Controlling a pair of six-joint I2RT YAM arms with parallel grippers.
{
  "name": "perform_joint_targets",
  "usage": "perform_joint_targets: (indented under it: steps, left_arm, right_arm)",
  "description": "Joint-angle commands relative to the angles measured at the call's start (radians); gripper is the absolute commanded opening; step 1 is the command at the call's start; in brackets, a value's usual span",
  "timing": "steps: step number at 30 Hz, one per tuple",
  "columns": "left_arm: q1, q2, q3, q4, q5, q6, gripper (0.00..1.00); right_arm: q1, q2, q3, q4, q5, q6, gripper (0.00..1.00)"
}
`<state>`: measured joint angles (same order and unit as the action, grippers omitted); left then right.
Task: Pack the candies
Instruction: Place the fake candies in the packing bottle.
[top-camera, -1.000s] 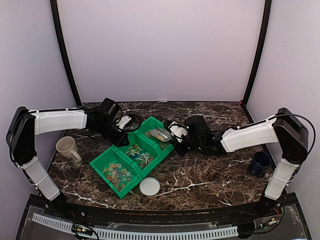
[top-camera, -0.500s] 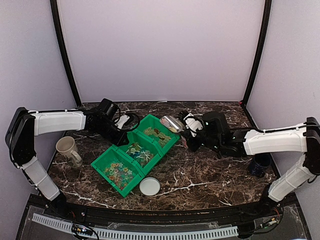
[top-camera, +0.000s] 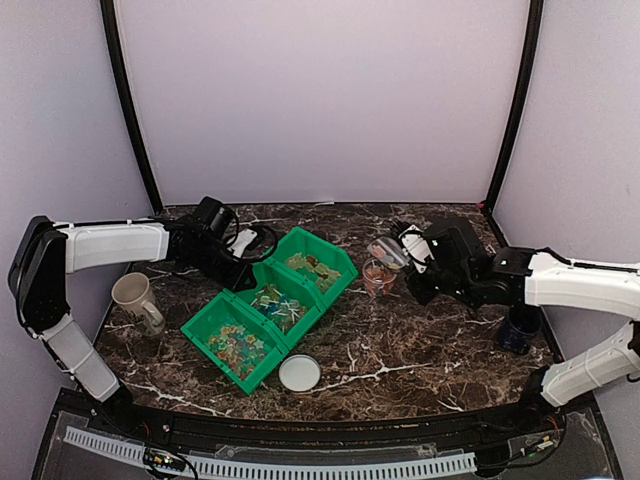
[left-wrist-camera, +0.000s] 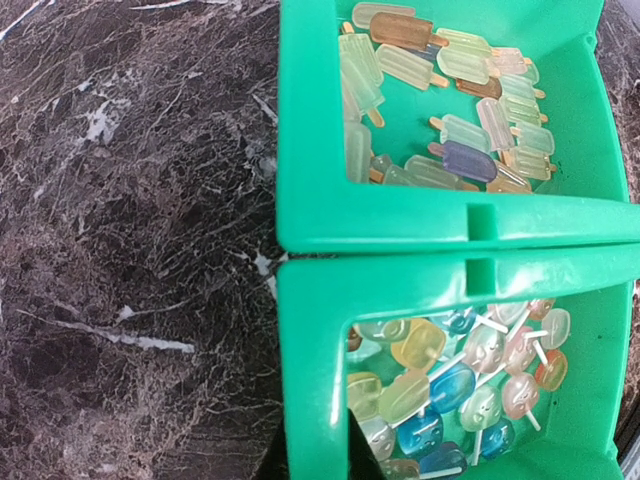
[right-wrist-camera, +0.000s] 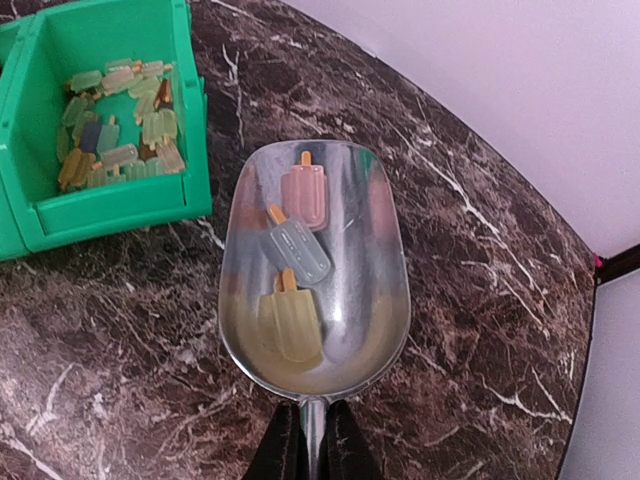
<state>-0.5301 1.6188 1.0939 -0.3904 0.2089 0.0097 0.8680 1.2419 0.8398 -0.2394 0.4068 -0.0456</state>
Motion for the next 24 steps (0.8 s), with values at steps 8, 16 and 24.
perform_joint_targets:
  steps: [8, 16, 24]
  left_arm:
    - [0.011, -0.068, 0.015, 0.059, 0.072, -0.042, 0.0]
    - [0.012, -0.067, 0.017, 0.059, 0.073, -0.043, 0.0]
    - [0.012, -0.063, 0.018, 0.058, 0.076, -0.043, 0.0]
  right_arm:
    - [-0.007, 0.121, 0.202, -0.37, 0.094, 0.103, 0.0]
    - [-0.009, 0.186, 0.268, -0.474, 0.103, 0.112, 0.0]
    - [-0.009, 0.253, 0.35, -0.559, 0.097, 0.103, 0.0]
